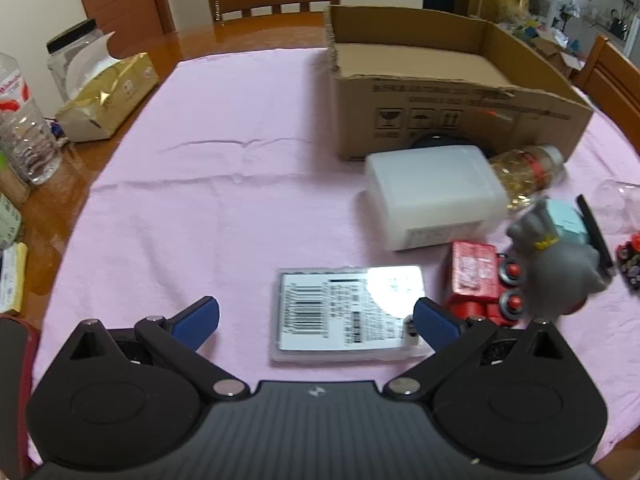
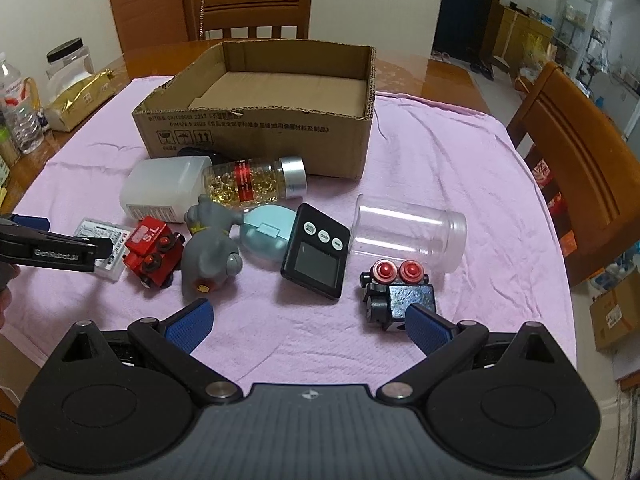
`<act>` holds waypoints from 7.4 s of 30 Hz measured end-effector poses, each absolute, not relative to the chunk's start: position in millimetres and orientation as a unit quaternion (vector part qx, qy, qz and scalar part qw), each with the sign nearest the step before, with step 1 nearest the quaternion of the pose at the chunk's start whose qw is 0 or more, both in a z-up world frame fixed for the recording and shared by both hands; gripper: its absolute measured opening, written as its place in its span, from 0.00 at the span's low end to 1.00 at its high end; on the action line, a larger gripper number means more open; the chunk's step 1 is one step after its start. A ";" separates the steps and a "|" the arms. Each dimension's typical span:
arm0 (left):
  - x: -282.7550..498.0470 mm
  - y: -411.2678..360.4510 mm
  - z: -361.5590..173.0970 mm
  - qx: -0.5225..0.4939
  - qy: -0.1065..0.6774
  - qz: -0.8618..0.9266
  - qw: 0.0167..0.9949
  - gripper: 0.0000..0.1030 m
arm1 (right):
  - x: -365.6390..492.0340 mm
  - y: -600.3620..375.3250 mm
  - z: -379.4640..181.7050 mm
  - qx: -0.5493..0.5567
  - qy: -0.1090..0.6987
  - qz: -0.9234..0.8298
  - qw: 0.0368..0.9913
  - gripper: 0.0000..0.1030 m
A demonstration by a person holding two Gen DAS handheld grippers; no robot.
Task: Organize rigid objects
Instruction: 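Move left tool to the white battery blister pack while right tool approaches the red-button robot block, then close left tool on the battery pack while right tool closes on the robot block, then carry the battery pack into the cardboard box and open left tool while right tool holds the block, then move the robot block over the box and open right tool, then move left tool to the red 'S.L' toy train while right tool approaches the light-blue case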
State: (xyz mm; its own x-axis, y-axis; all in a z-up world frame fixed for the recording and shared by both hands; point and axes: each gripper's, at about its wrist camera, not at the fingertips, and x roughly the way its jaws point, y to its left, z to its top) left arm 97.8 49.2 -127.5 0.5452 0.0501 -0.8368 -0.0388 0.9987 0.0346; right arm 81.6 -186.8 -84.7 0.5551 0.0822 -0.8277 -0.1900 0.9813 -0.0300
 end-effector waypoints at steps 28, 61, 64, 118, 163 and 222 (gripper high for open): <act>102.1 41.0 -144.7 -0.002 0.467 0.003 0.884 0.99 | 110.2 -243.1 -147.7 -0.056 0.466 0.065 0.881 1.00; 106.8 50.9 -141.2 -0.003 0.488 0.009 0.873 0.91 | 128.4 -249.3 -135.3 -0.073 0.476 0.123 0.868 0.60; 108.6 50.3 -141.2 -0.006 0.489 0.013 0.872 0.91 | 127.4 -245.0 -136.5 -0.071 0.472 0.119 0.871 0.62; 166.3 23.2 -3.1 0.101 0.425 -0.167 0.884 0.86 | 153.2 -216.1 -31.3 -0.156 0.464 0.181 0.853 0.55; 267.4 70.5 -14.8 0.027 0.386 0.015 0.922 0.99 | 336.2 -149.7 -27.8 -0.150 0.427 0.228 0.862 0.55; 160.9 -1.6 -122.4 -0.056 0.490 0.081 0.866 0.99 | 162.2 -219.0 -67.5 -0.133 0.407 0.169 0.888 1.00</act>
State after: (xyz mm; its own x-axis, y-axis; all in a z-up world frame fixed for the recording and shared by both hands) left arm 160.9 -1.6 -122.4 0.5071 0.0858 -0.8576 -0.1950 0.9807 -0.0172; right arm 162.2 -219.0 -67.5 0.6114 0.1922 -0.7676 -0.4091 0.9071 -0.0987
